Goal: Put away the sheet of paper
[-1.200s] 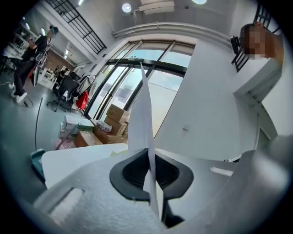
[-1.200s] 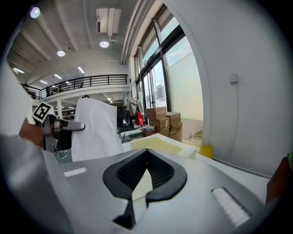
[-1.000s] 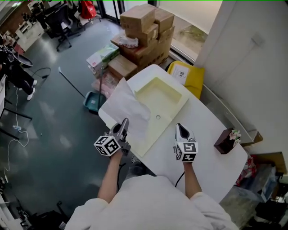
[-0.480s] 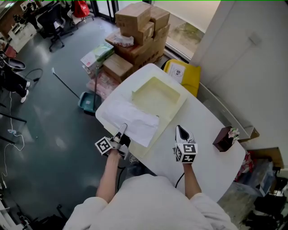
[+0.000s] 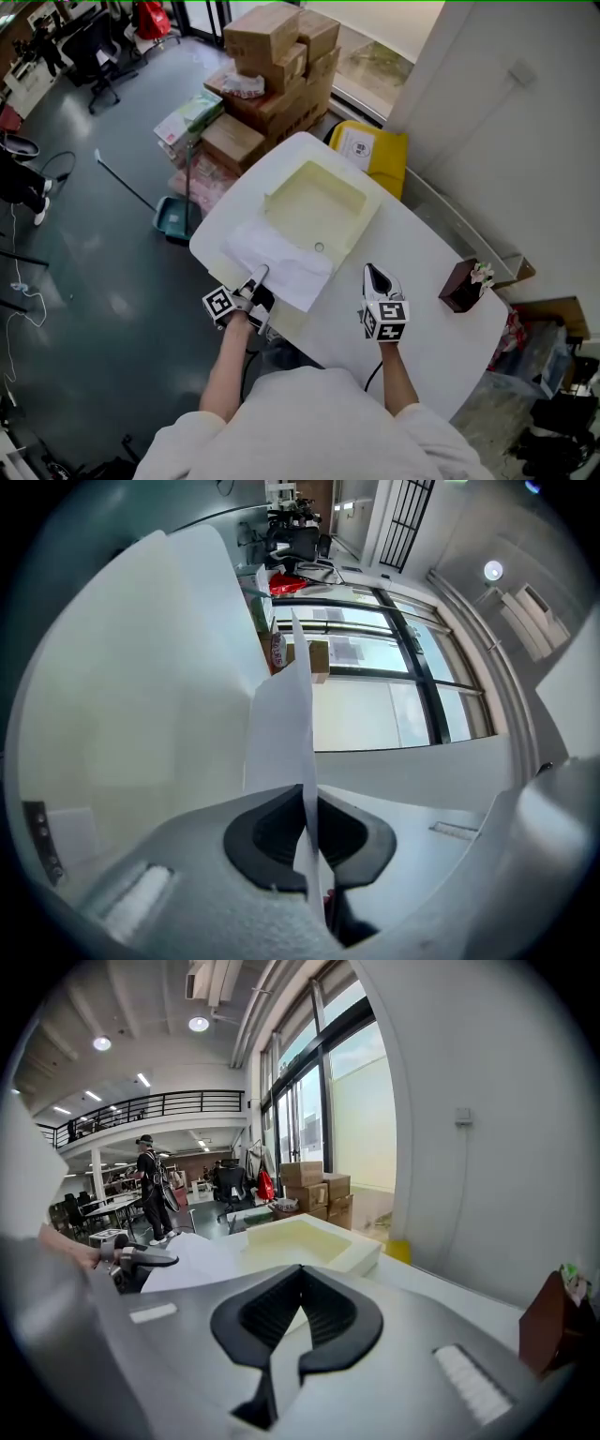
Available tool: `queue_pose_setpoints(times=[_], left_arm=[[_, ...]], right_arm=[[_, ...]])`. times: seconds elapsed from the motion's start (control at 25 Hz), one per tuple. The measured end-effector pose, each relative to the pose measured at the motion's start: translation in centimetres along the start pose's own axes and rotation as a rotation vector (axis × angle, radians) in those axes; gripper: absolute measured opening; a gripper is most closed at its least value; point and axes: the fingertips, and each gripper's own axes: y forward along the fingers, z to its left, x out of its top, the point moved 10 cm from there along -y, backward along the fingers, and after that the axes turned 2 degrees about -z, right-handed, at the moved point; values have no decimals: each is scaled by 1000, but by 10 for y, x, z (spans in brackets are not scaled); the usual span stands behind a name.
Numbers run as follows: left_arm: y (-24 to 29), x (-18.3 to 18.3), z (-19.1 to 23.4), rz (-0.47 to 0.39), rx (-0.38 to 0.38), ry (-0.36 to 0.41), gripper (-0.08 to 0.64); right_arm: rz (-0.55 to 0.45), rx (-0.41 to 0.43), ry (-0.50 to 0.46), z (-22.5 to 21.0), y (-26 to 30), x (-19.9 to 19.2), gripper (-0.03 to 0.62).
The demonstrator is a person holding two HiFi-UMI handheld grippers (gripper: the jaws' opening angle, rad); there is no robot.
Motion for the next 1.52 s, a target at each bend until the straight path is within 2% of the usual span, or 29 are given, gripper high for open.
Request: queue_pose_setpoints(times=[0.64, 0.88, 1.04, 1.28, 1.52], left_arm=[[38, -1, 27, -4, 147, 36, 3], [66, -1, 24, 4, 132, 48, 3], [84, 1, 25, 13, 170, 62, 3], [115, 2, 21, 38, 184, 82, 3], [139, 3, 24, 47, 193, 67, 3]], right_arm=[[28, -32, 32, -17, 2, -6, 3], [41, -44, 43, -22, 4, -9, 3], [46, -49, 50, -26, 5, -11, 3], [51, -61, 61, -32, 4, -14, 3], [62, -72, 71, -38, 2, -17, 3]])
